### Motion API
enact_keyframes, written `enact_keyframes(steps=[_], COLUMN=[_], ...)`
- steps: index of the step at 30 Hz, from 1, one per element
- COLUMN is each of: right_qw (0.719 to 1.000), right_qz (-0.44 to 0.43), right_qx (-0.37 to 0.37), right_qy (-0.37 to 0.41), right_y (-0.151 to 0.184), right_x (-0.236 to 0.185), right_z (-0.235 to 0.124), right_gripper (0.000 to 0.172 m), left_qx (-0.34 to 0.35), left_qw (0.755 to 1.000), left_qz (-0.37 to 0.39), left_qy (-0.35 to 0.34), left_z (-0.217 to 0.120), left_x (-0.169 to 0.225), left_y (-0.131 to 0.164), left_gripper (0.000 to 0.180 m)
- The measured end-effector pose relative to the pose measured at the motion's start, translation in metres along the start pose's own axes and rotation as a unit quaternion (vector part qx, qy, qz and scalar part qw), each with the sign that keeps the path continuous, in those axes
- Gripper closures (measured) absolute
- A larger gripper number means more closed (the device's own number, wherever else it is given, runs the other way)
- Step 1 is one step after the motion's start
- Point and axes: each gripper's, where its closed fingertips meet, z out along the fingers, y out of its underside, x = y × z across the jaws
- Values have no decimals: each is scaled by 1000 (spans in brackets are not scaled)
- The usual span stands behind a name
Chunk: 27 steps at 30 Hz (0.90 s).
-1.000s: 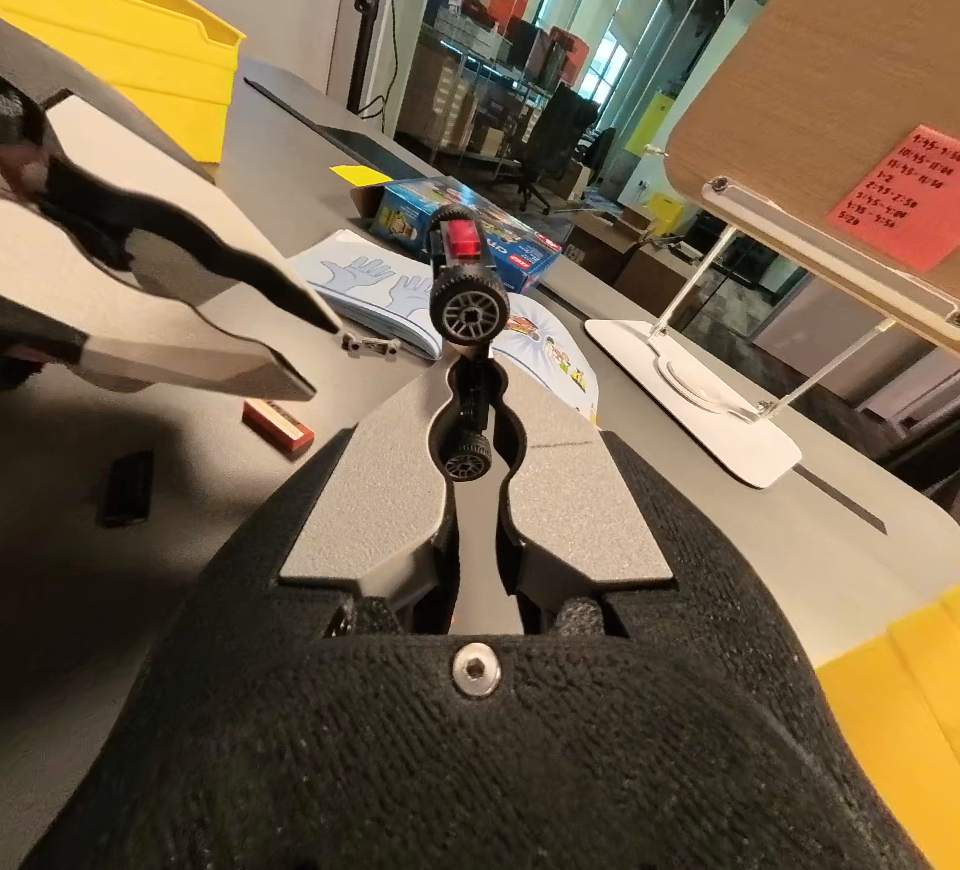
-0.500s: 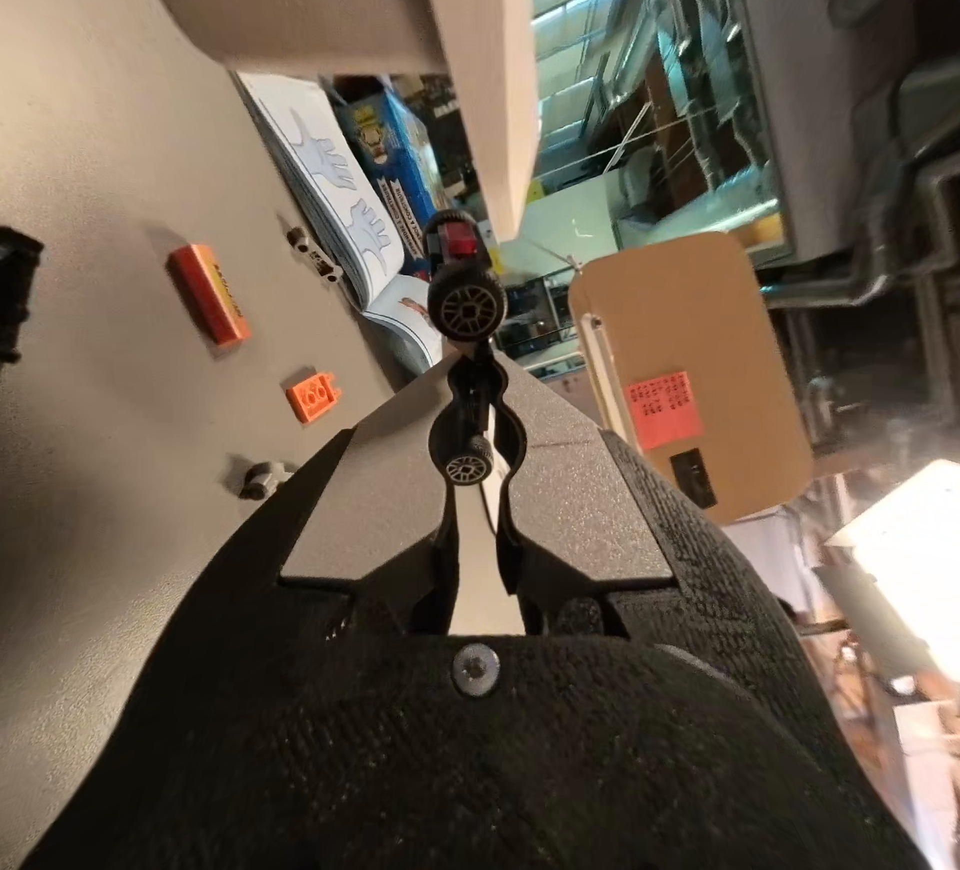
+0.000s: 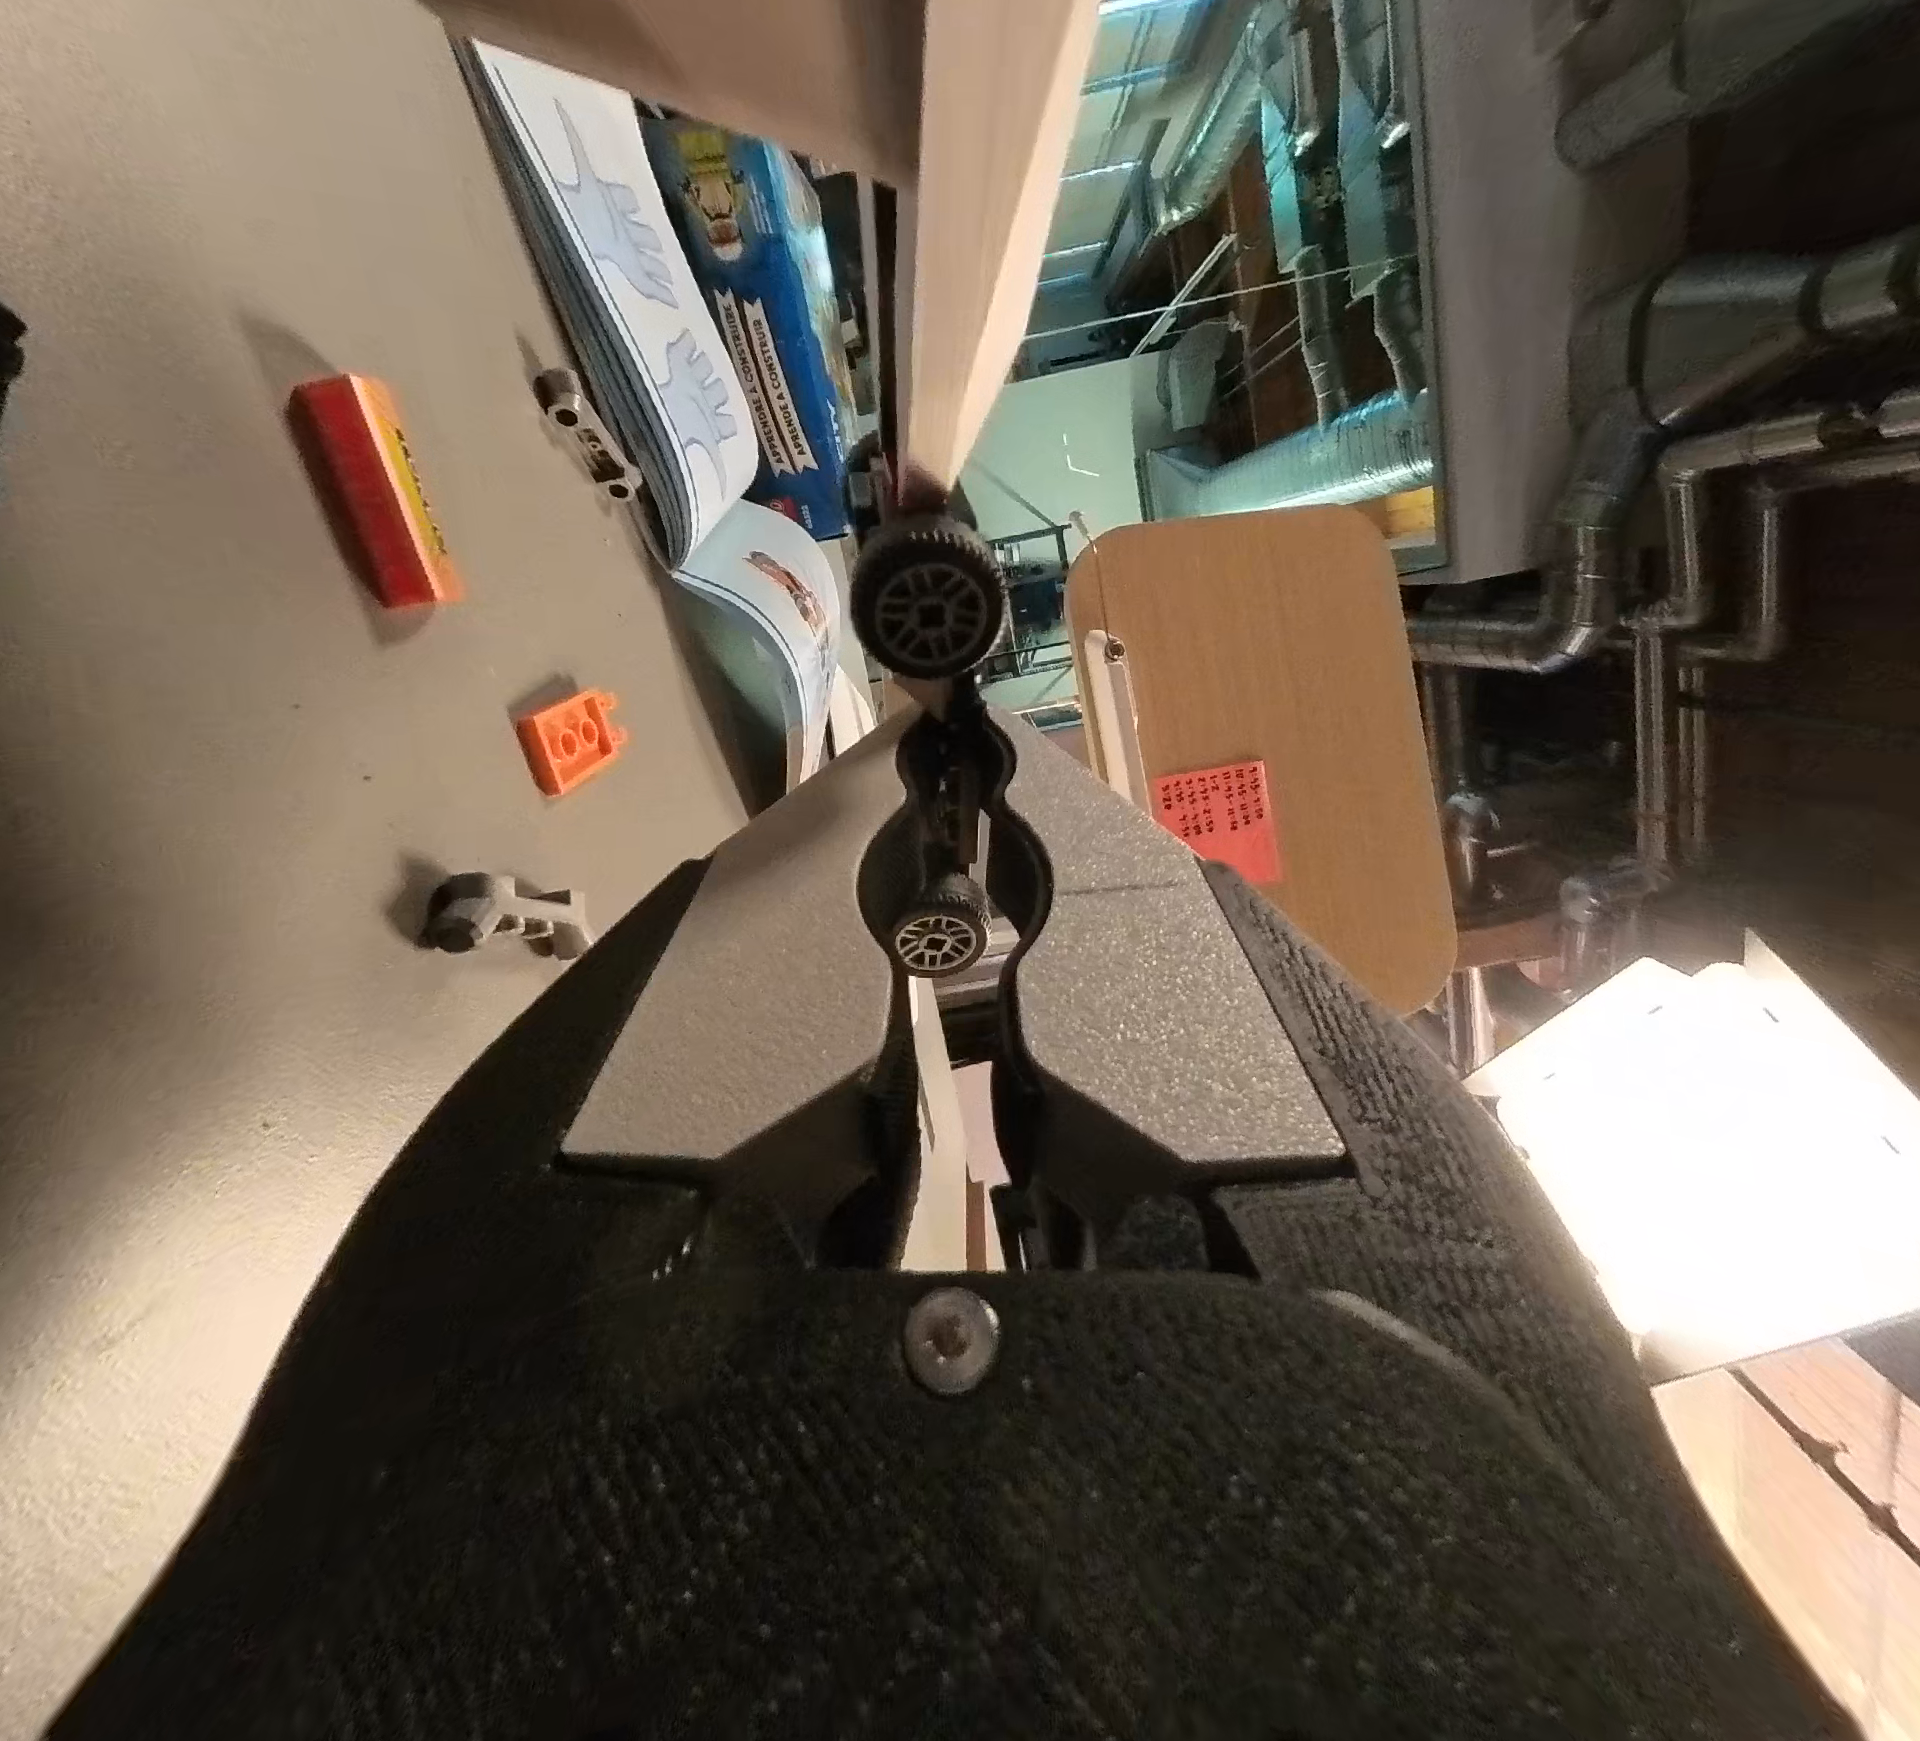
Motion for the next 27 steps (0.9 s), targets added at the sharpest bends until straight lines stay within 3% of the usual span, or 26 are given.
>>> enact_keyframes(steps=[8, 9, 10, 12, 15, 16, 17, 19, 21, 23, 27], right_qw=[1000, 999, 999, 998, 999, 999, 1000, 1000, 999, 999, 996], right_qz=[-23, -26, -25, -9, -7, -11, -14, -10, 3, 3, -3], right_qx=[-2, -25, -41, -63, -42, -31, -20, -2, 15, 29, 60], right_qy=[-10, -3, 4, 8, 0, -1, -4, -17, -37, -42, -65], right_y=[2, 12, 23, 43, 38, 31, 25, 16, 11, 6, -5], right_x=[-5, -2, 2, 8, 4, 3, 1, -4, -10, -10, -19], right_z=[0, 2, 2, 1, 1, 1, 0, 0, -1, -4, -8], right_gripper=[170, 170, 169, 170, 170, 169, 169, 170, 170, 170, 169], left_qx=[-30, -28, -31, -14, 20, 24, 20, 5, -6, -15, -21], left_qw=[998, 997, 996, 998, 1000, 1000, 1000, 998, 987, 960, 906], left_qz=[51, 59, 68, 38, 7, 6, 11, 56, 160, 277, 418], left_qy=[-18, -29, -42, -41, -19, -8, 5, 10, -15, -48, -58], left_z=[2, 0, -3, -9, -11, -9, -6, -1, -2, -5, -7], left_x=[-3, -6, -13, -21, -20, -16, -9, -1, -2, -6, 0], left_y=[8, 7, 7, 1, -7, -8, -6, -1, 2, 5, 14], left_gripper=[168, 180, 180, 180, 180, 178, 164, 149, 148, 153, 164])
